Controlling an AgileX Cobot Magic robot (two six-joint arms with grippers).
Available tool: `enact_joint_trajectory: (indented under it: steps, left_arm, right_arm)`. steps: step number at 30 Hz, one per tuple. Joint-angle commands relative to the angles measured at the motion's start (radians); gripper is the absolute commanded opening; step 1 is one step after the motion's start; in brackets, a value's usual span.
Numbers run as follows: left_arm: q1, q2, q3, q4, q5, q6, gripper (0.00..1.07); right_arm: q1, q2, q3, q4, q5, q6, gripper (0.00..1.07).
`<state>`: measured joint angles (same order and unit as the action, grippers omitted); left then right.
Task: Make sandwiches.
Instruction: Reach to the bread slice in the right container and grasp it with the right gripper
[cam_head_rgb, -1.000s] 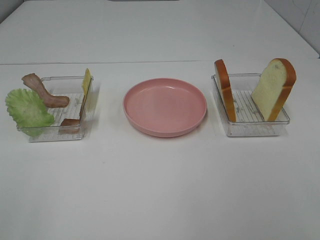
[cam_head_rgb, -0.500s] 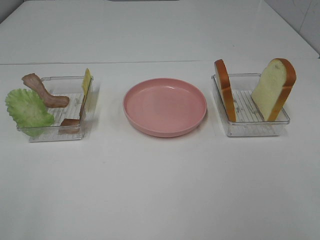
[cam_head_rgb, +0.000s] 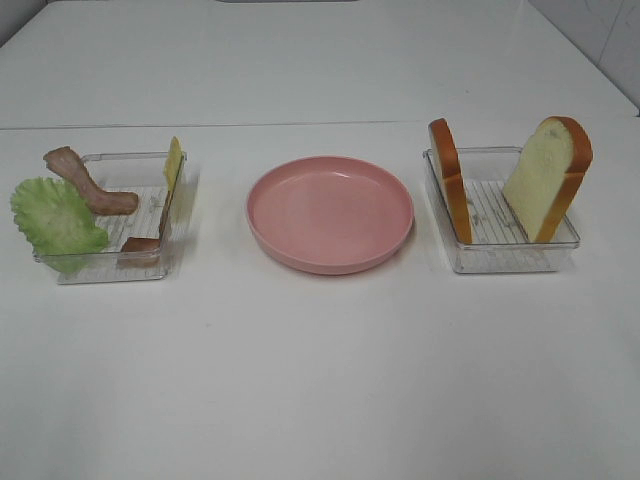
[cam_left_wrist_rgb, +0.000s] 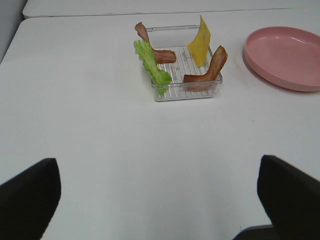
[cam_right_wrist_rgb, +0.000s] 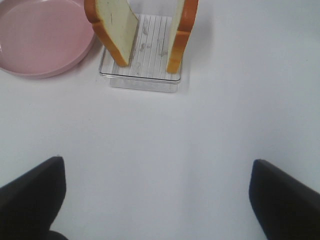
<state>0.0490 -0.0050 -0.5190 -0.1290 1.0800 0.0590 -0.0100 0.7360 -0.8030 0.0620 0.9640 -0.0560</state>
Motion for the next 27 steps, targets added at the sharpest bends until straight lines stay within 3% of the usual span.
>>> enact_joint_trajectory:
  steps: [1, 4, 9, 13, 15, 19, 23, 26, 27]
  left_arm:
    - [0.002, -0.013, 0.002, 0.003, -0.004, -0.004, 1.01]
    - [0.002, -0.013, 0.002, 0.003, -0.004, -0.004, 1.01]
    - [0.002, -0.013, 0.002, 0.003, -0.004, -0.004, 1.01]
    - [0.002, -0.013, 0.002, 0.003, -0.004, -0.004, 1.01]
    - [0.002, -0.013, 0.002, 0.003, -0.004, -0.004, 1.01]
    - [0.002, -0.013, 0.002, 0.003, -0.004, -0.004, 1.01]
    - [0.002, -0.013, 0.002, 0.003, -0.004, -0.004, 1.01]
    - [0.002, -0.013, 0.002, 0.003, -0.004, -0.004, 1.01]
    - [0.002, -0.013, 0.002, 0.003, -0.004, -0.004, 1.01]
  right_arm:
    - [-0.001, 0.193, -0.104, -0.004, 0.010, 0.010, 0.96]
    - [-0.001, 0.241, -0.133, -0.004, 0.015, 0.010, 0.96]
    - [-0.001, 0.477, -0.302, 0.012, 0.052, -0.007, 0.96]
    - [-0.001, 0.570, -0.388, 0.011, 0.067, -0.026, 0.96]
    - [-0.001, 0.673, -0.508, 0.011, 0.103, -0.042, 0.96]
    - [-0.001, 0.740, -0.591, 0.015, 0.132, -0.048, 0.96]
    - [0.072, 0.848, -0.722, -0.032, 0.193, -0.042, 0.96]
    - [0.099, 0.869, -0.741, -0.056, 0.197, -0.034, 0.96]
    - [0.153, 0.906, -0.790, -0.108, 0.200, -0.005, 0.96]
